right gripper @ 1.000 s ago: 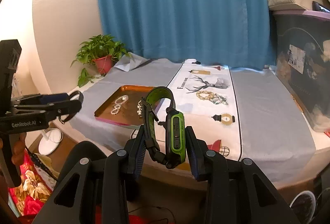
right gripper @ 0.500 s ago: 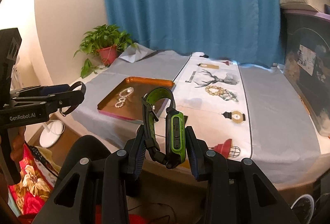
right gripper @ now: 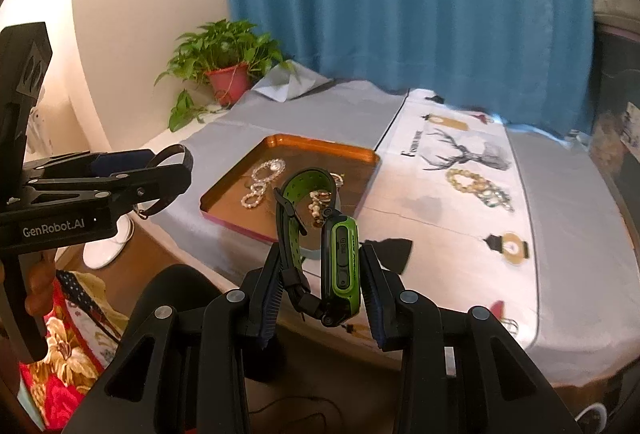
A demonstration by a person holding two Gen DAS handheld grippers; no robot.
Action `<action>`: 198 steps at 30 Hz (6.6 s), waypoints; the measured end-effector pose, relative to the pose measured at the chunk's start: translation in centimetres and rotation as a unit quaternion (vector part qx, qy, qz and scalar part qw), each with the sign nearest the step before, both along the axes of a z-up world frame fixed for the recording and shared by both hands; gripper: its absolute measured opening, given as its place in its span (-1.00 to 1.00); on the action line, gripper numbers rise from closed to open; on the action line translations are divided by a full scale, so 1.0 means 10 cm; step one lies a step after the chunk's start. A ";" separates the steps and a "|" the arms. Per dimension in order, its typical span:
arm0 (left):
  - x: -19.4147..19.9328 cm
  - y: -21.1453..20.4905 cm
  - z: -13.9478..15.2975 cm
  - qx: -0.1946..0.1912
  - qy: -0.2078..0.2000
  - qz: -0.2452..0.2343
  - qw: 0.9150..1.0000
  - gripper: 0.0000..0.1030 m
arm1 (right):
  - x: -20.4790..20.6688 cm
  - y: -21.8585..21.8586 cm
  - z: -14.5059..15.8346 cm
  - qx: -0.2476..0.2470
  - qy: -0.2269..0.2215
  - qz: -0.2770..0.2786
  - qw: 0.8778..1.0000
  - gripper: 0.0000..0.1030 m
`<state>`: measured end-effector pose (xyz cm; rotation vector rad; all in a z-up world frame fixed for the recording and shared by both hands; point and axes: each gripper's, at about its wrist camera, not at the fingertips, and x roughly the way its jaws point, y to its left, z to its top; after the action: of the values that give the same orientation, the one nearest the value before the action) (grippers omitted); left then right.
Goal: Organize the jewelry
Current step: 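Lower the watch and bangle into the tray and open both tools, then withdraw both tools and move them to the remaining jewelry on the runner, then grasp the silver pin charm with the right tool while the left tool grasps the yellow beaded bracelet, then carry the pin charm and yellow beaded bracelet toward the copper tray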
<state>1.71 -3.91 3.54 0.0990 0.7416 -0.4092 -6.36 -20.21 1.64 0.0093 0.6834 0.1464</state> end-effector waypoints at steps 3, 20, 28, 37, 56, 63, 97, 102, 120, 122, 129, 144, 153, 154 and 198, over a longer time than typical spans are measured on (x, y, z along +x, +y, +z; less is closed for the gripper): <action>0.18 0.02 -0.10 0.003 0.010 0.003 1.000 0.14 | 0.21 0.06 -0.09 0.001 0.010 0.003 1.000 -0.27; 1.44 0.32 -0.50 0.012 0.020 0.061 0.998 0.14 | 1.44 0.28 -0.65 -0.002 0.057 0.012 0.998 -0.27; 1.84 0.18 -0.87 0.042 0.034 0.061 0.997 0.15 | 1.84 0.31 -0.84 0.002 0.072 0.013 0.997 -0.27; 1.69 0.13 -0.97 0.137 0.013 0.082 0.987 0.99 | 2.05 0.39 -0.97 -0.016 0.122 0.022 0.992 0.44; -0.33 0.45 -0.37 0.067 0.009 0.108 0.992 0.99 | 0.15 0.26 -0.05 0.007 0.057 -0.007 0.998 0.58; -0.72 0.38 -0.18 0.069 -0.017 0.106 0.992 0.99 | -0.34 0.33 0.10 0.008 0.031 -0.001 0.999 0.59; 0.54 -1.37 -0.18 0.085 -0.015 0.007 0.996 0.99 | 0.28 -1.71 -0.33 0.025 0.035 -0.224 0.974 0.60; 1.13 -1.92 -0.33 0.086 -0.007 -0.007 0.996 0.99 | 0.96 -2.32 -0.66 0.029 0.069 -0.274 0.959 0.60; 2.12 -2.54 -0.98 0.113 0.041 -0.013 0.993 0.99 | 2.07 -2.67 -1.27 -0.050 0.127 -0.278 0.951 0.67; 2.20 -2.60 -1.03 0.102 0.053 -0.021 0.993 0.99 | 1.88 -2.75 -1.27 -0.044 0.128 -0.280 0.950 0.69; 2.56 -2.87 -1.34 0.108 0.104 -0.046 0.988 0.99 | 1.56 -3.03 -1.30 -0.019 0.119 -0.284 0.951 0.76; 2.63 -2.87 -1.31 0.064 0.156 -0.100 0.981 -0.83 | 1.55 -2.79 -1.20 0.000 0.077 -0.194 0.978 -0.91; 2.13 -2.43 -0.56 0.011 0.104 -0.110 0.988 -0.85 | 1.23 -2.73 -0.45 0.005 0.002 -0.209 0.978 -0.91; 2.03 -2.36 -0.46 0.007 0.095 -0.108 0.990 -0.85 | 1.21 -2.70 -0.38 0.003 -0.002 -0.210 0.978 -0.91; -0.62 -0.33 0.28 -0.041 0.025 -0.079 0.996 -0.85 | -0.74 -0.27 0.16 -0.033 -0.025 -0.014 0.999 -0.91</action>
<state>-4.50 -7.19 6.34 0.0703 0.7675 -0.5935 -13.73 -22.95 3.20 -0.0476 0.6371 0.0974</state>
